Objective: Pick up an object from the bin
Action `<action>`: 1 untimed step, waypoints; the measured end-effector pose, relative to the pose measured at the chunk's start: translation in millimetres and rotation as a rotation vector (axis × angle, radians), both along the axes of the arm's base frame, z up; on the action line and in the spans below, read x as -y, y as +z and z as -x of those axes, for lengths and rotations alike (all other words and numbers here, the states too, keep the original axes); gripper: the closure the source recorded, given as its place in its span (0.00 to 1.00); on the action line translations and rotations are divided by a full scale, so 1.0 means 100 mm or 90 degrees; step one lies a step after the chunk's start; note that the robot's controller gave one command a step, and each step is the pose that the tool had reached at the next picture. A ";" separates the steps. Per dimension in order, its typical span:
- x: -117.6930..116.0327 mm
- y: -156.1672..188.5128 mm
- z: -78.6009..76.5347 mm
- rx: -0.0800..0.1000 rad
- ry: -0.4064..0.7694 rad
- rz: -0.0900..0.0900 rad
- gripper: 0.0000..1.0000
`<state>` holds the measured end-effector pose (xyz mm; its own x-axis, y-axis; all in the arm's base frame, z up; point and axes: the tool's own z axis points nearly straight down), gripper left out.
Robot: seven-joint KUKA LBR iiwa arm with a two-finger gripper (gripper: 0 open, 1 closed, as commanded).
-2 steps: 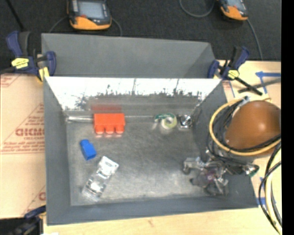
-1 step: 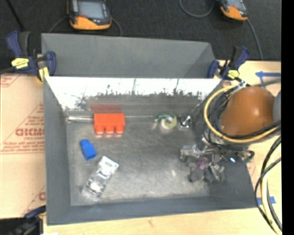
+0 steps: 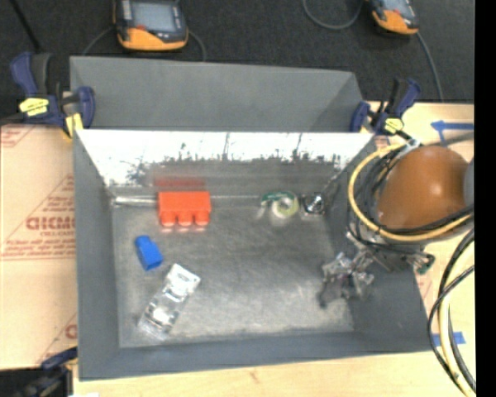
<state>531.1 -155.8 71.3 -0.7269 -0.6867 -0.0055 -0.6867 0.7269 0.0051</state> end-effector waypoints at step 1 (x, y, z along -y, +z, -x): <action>-0.13 1.78 0.40 0.006 -0.050 0.006 1.00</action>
Offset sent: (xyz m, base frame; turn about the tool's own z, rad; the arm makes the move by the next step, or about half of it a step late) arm -0.0410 0.0134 0.1734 0.0804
